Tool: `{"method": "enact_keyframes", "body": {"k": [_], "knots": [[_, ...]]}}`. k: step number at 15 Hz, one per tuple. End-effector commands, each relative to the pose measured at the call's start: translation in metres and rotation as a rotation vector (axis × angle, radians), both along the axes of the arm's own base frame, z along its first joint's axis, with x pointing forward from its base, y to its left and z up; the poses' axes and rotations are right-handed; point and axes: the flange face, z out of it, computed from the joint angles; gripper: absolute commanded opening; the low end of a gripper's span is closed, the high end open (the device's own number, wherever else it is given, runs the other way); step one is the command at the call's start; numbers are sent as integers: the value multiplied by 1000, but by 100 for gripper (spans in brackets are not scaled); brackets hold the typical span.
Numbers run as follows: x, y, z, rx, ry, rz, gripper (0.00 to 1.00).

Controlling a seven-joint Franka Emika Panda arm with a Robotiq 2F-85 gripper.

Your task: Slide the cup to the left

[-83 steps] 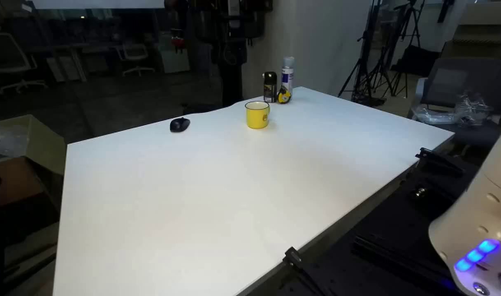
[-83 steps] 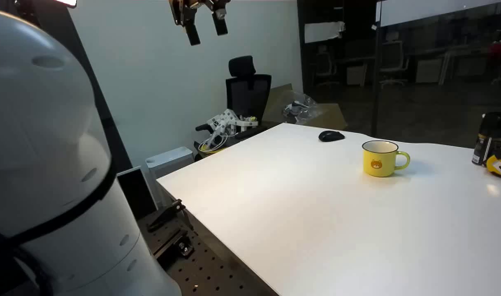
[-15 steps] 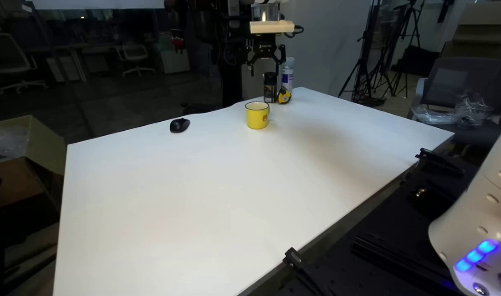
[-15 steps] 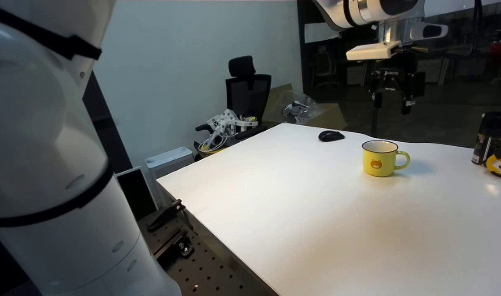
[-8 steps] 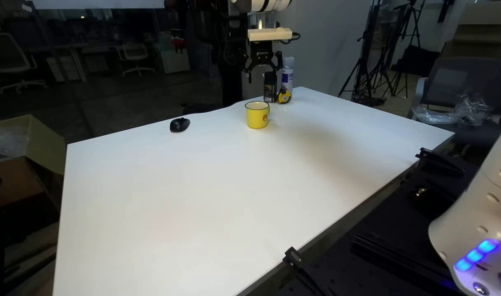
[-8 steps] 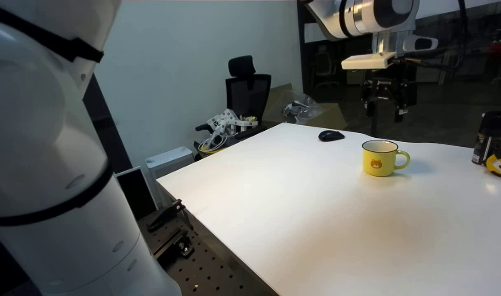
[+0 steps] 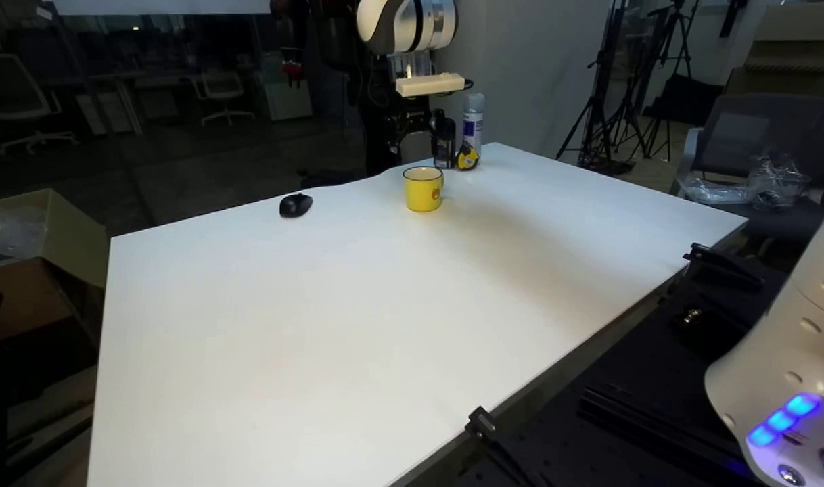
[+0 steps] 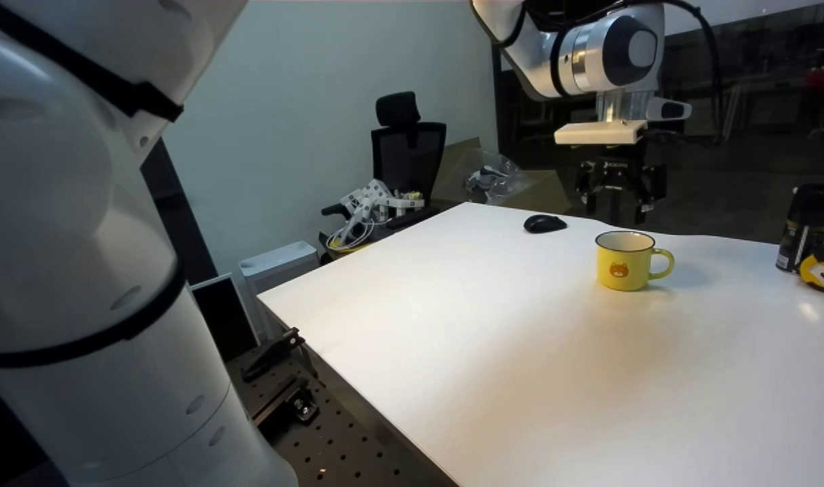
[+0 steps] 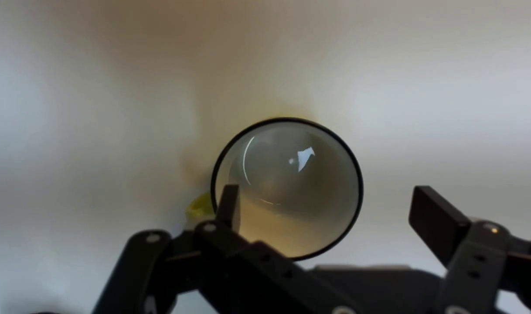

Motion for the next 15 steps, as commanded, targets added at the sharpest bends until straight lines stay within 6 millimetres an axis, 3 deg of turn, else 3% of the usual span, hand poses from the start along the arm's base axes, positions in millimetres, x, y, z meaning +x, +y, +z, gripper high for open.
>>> {"method": "enact_keyframes", "body": {"k": [1, 15], "knots": [[19, -6, -4, -18, 23, 99, 100], [48, 21, -18, 20, 18, 110, 100]]}}
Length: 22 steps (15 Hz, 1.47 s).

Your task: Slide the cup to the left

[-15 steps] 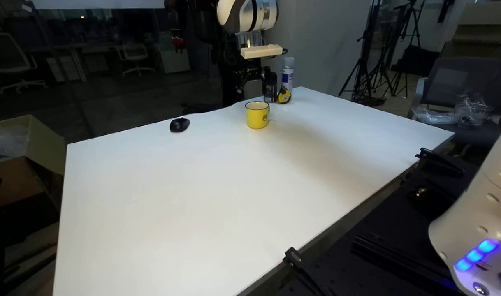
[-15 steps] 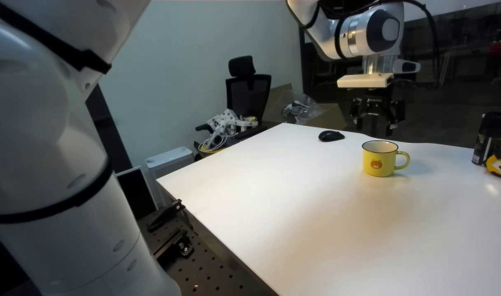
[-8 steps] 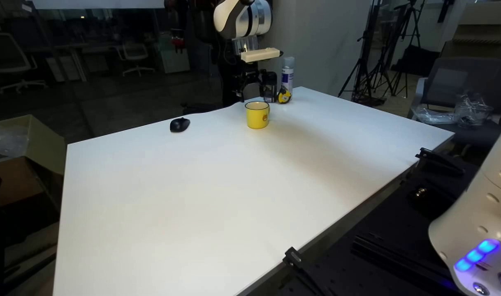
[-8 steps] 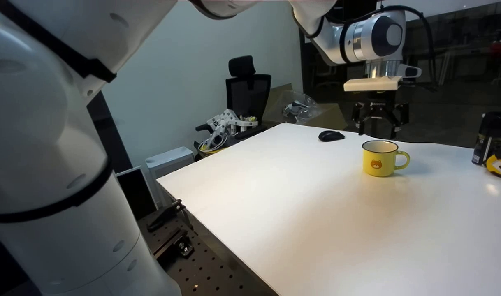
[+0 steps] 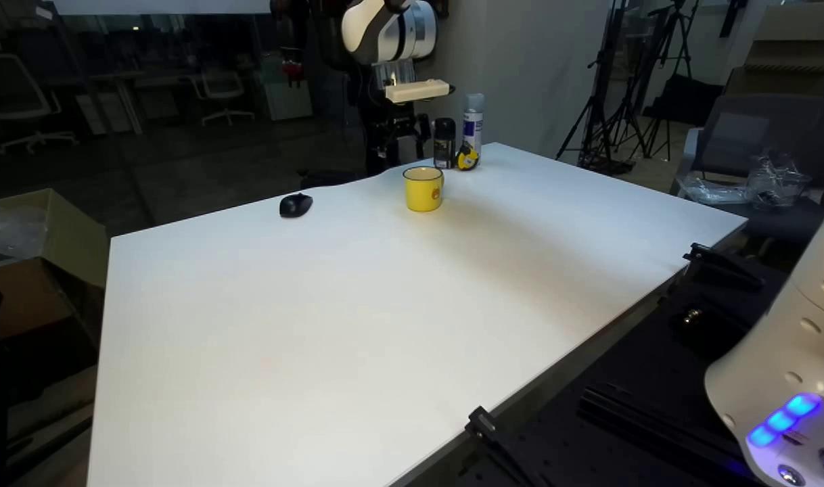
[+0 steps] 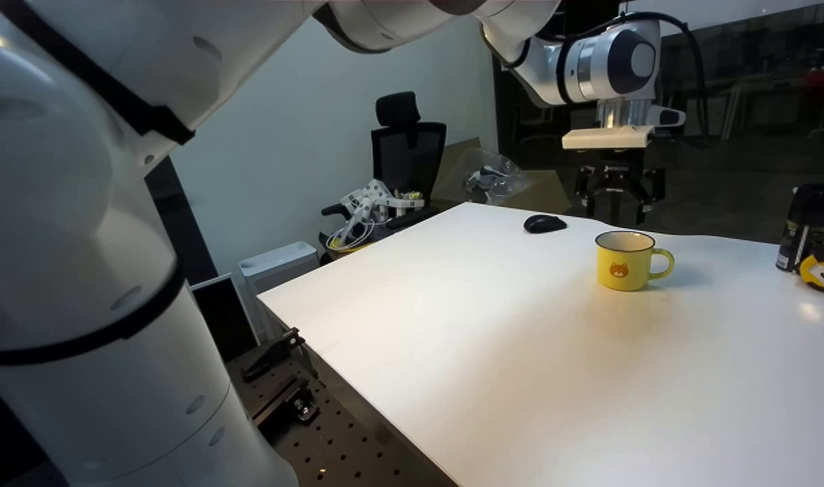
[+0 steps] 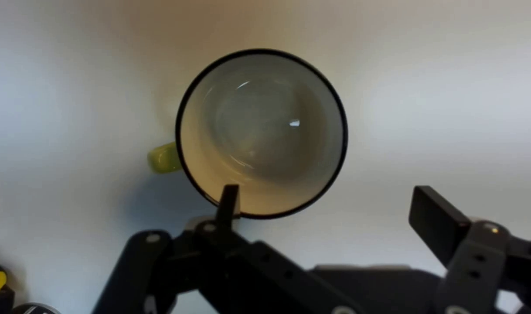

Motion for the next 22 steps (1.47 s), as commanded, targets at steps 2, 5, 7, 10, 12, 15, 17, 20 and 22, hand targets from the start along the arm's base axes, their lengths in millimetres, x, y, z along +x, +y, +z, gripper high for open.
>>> {"method": "enact_keyframes", "body": {"k": [2, 5, 7, 10, 12, 15, 17, 20, 22], "knots": [[12, 16, -11, 35, 2, -48, 100], [13, 34, -27, 70, -11, -134, 100], [15, 44, -27, 68, -42, -181, 100], [11, 41, -30, 61, -27, -140, 100], [11, 42, -30, 62, -31, -144, 100], [10, 42, -34, 73, -32, -144, 100], [7, 40, -38, 75, -29, -147, 100], [5, 35, -44, 77, -53, -158, 75], [4, 32, -46, 71, -76, -159, 67]]}}
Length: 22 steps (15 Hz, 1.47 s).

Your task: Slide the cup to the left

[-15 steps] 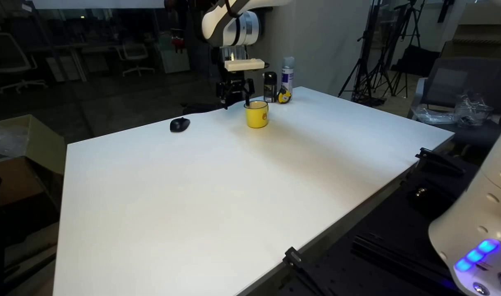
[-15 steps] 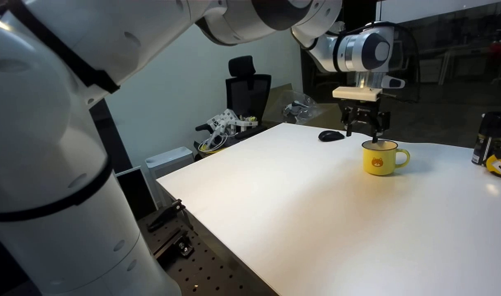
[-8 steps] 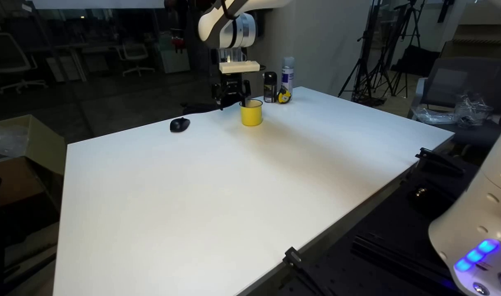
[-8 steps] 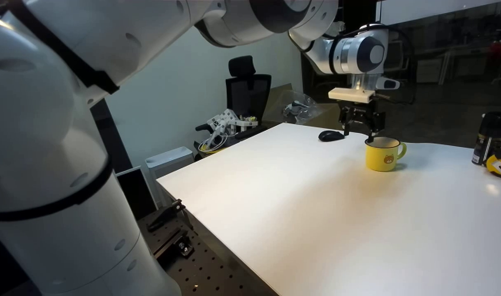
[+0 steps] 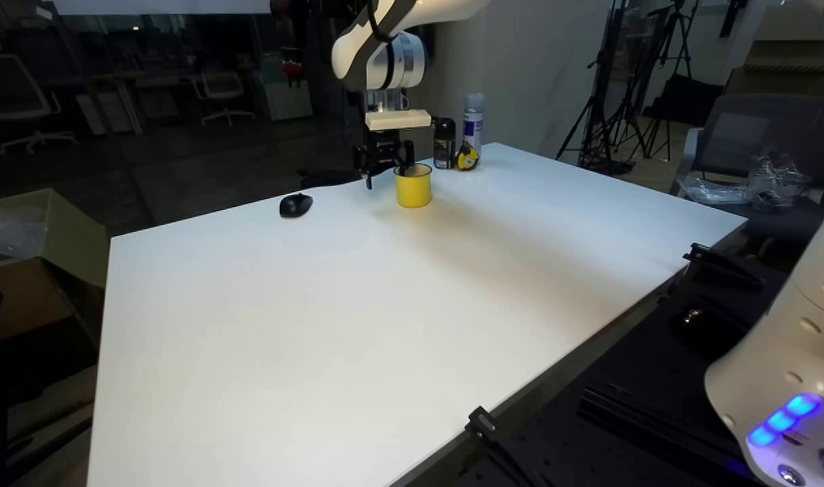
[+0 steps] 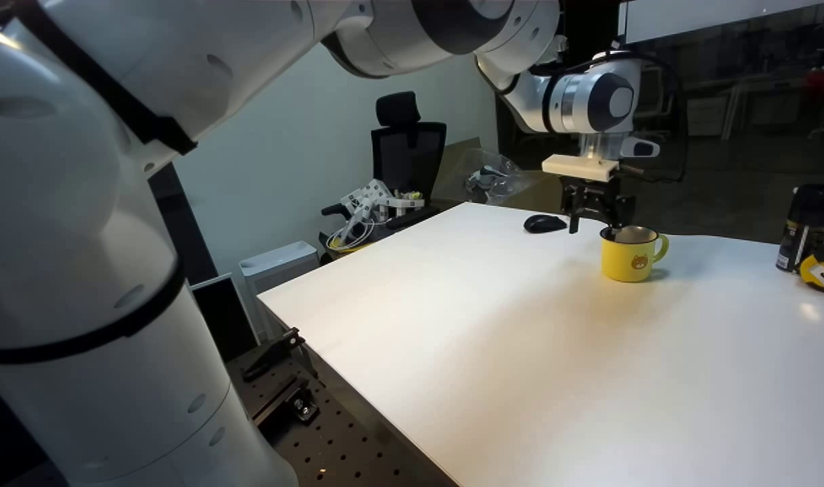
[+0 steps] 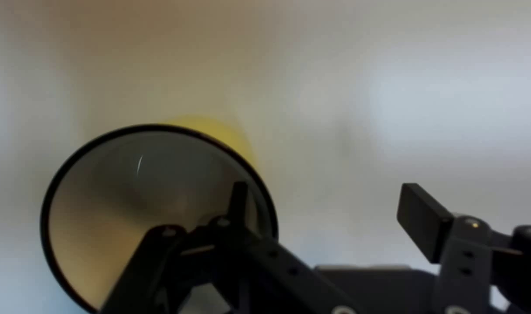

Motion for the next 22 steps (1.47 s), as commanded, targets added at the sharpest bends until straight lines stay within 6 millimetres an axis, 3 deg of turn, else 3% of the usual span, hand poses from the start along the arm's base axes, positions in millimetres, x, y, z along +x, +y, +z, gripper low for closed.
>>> {"method": "enact_keyframes", "body": {"k": [1, 9, 12, 13, 19, 20, 22], "knots": [[-3, -5, 2, 3, -37, -17, 58], [-11, -5, 0, -1, -79, -16, 3], [-13, -2, -1, 13, -95, 0, 0], [-7, -6, -10, -7, -85, -4, 9], [-9, -5, -10, -6, -93, 4, 9], [-9, -2, -9, -8, -93, 4, 2], [-13, 8, -10, 0, -86, 7, 2]]}}
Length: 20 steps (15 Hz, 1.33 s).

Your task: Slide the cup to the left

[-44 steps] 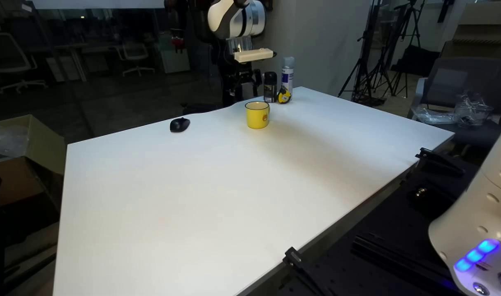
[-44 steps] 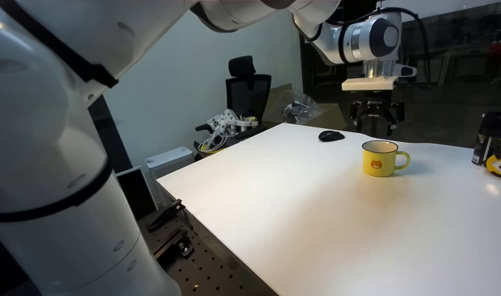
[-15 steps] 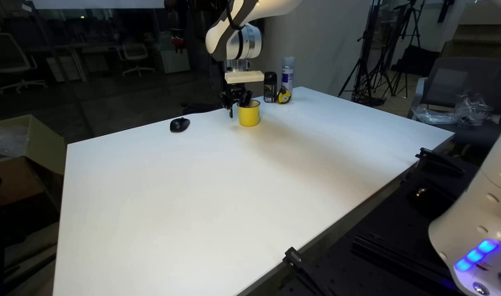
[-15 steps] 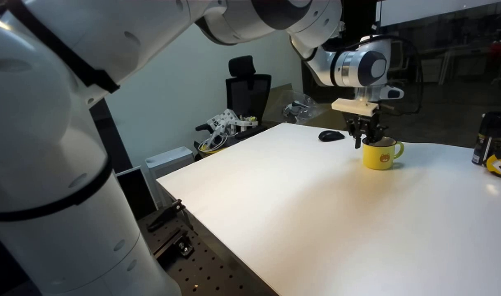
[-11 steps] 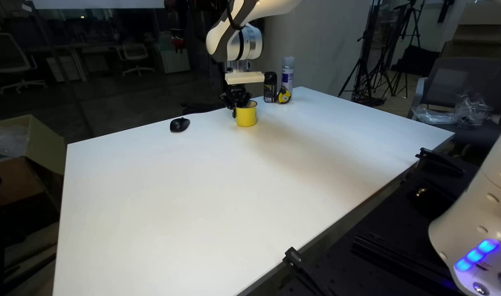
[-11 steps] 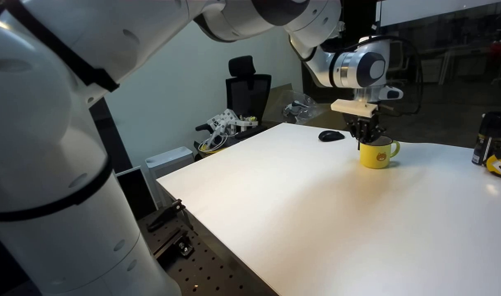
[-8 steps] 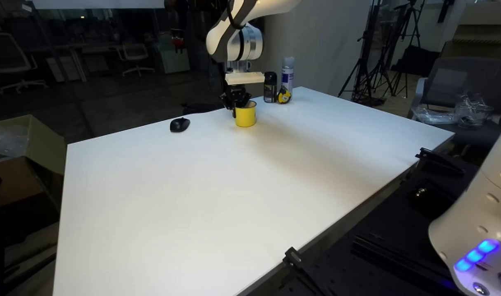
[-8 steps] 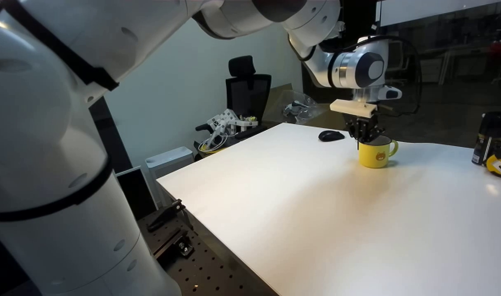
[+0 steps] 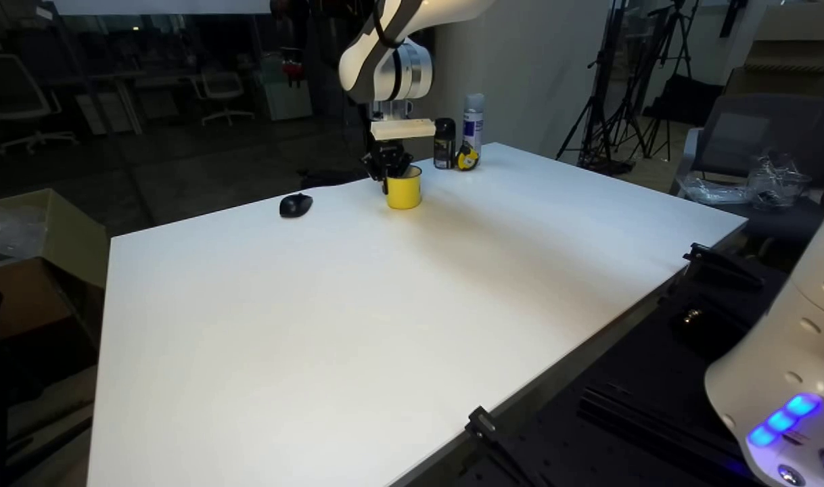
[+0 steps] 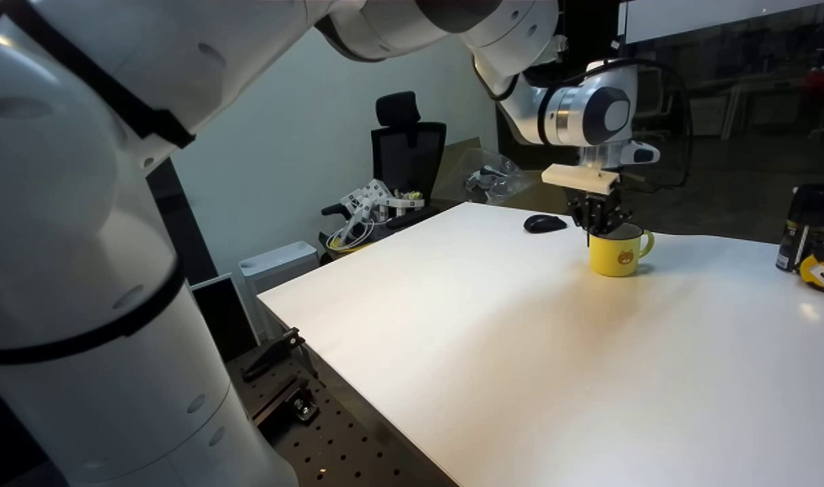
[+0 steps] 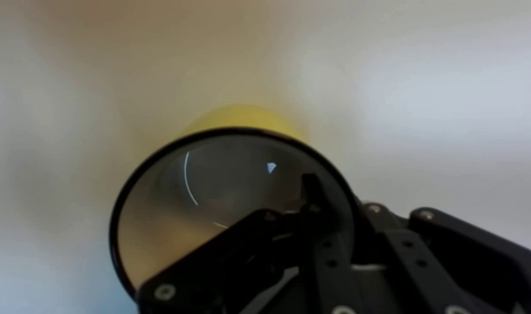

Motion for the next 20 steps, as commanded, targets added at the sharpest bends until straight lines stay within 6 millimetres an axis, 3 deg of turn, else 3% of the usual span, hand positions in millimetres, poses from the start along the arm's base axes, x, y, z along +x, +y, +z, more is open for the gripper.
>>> {"method": "enact_keyframes", "body": {"k": [1, 5, 13, 16, 20], "knots": [[-6, 17, -1, 11, 14, 2, 2], [-11, 54, -6, -2, 32, 43, 2], [-21, 167, -15, 3, 44, 192, 2], [-26, 189, -16, 4, 45, 216, 2], [-28, 199, -15, 8, 38, 232, 2]]}}
